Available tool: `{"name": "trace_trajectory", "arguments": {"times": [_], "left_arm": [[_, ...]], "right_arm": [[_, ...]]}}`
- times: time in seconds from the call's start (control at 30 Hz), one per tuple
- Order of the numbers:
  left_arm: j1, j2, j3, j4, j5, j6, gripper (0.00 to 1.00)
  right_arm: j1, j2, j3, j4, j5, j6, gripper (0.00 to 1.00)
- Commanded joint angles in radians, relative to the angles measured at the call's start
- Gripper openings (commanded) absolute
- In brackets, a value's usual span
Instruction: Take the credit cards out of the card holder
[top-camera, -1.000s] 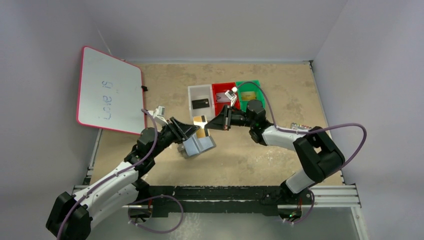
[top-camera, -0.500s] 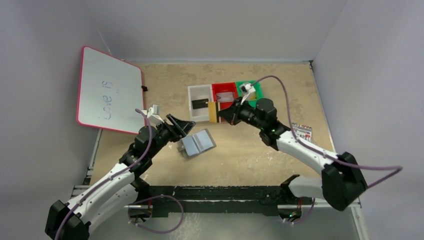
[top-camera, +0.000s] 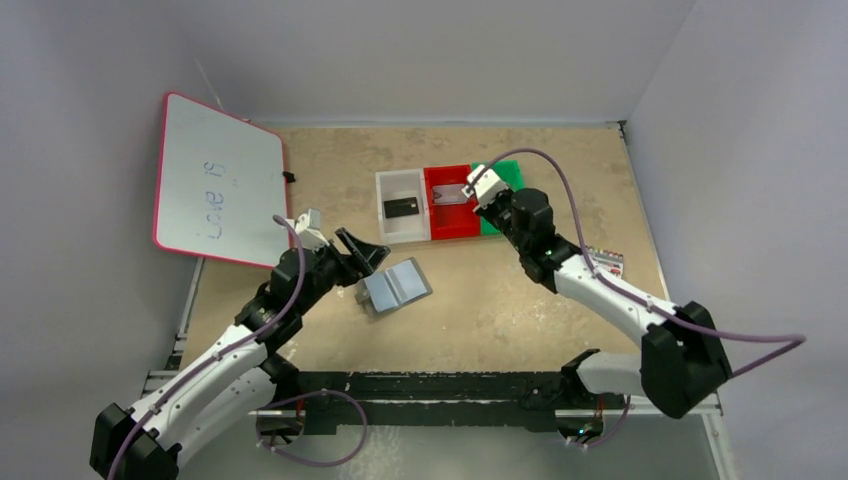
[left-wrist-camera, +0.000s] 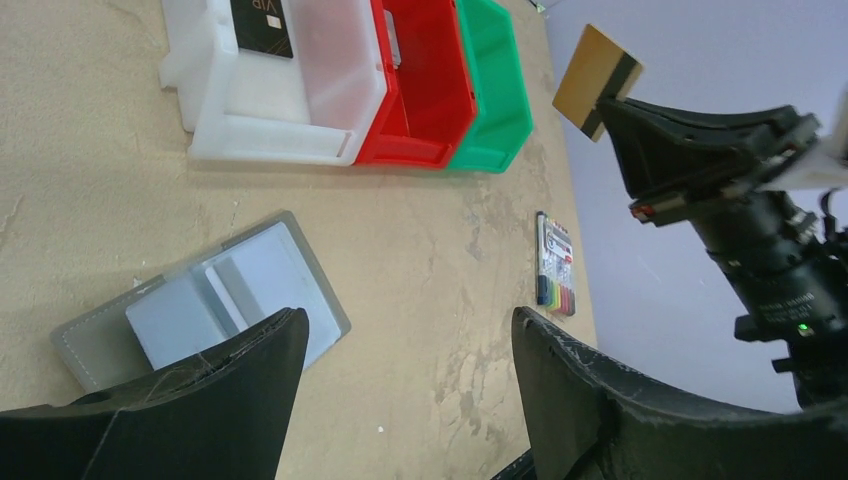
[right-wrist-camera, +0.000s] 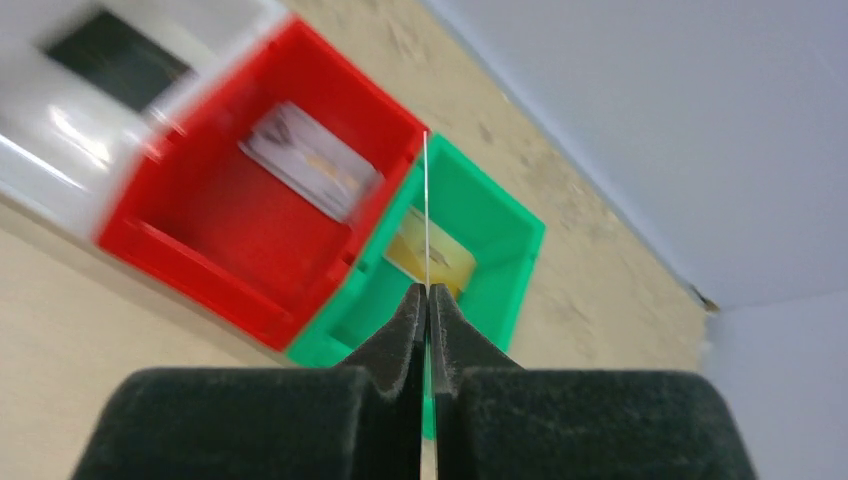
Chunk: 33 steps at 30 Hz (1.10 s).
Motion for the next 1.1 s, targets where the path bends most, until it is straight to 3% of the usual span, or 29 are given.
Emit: {"name": "trace_trajectory", "arguments": {"times": [0.0,0.3,0.47,0.67,0.83,1.07], "left_arm": [[0.0,-0.006,0.075,-0.043,-0.006,0.051,0.75],[-0.001,0.008,0.085,-0.079,-0.011,0.057,0.76],[-0.001,0.053,0.115,-0.132,-0.027,0.066,0.77],[0.0,0.061,0.119,-0.158,-0.051,0.065,0.77],[-0.001,0.081,0.118,-0.15,-0.053,0.061,0.77],[0.0,0.091,0.115,-0.148,-0.049,0.058,0.77]], "right_arm": [[-0.086,0.05,0.114,-0.098,-0.002,-0.253,0.0],[-0.238,0.148,0.209,-0.221,-0.383,-0.506,0.0],[-0.255,0.258,0.343,-0.369,-0.451,-0.524,0.0],[-0.257,0.3,0.356,-0.357,-0.437,-0.399,0.0],[-0.256,0.318,0.347,-0.31,-0.46,-0.188,0.0],[-0.256,0.378,0.386,-0.309,-0.246,0.178,0.0]]}}
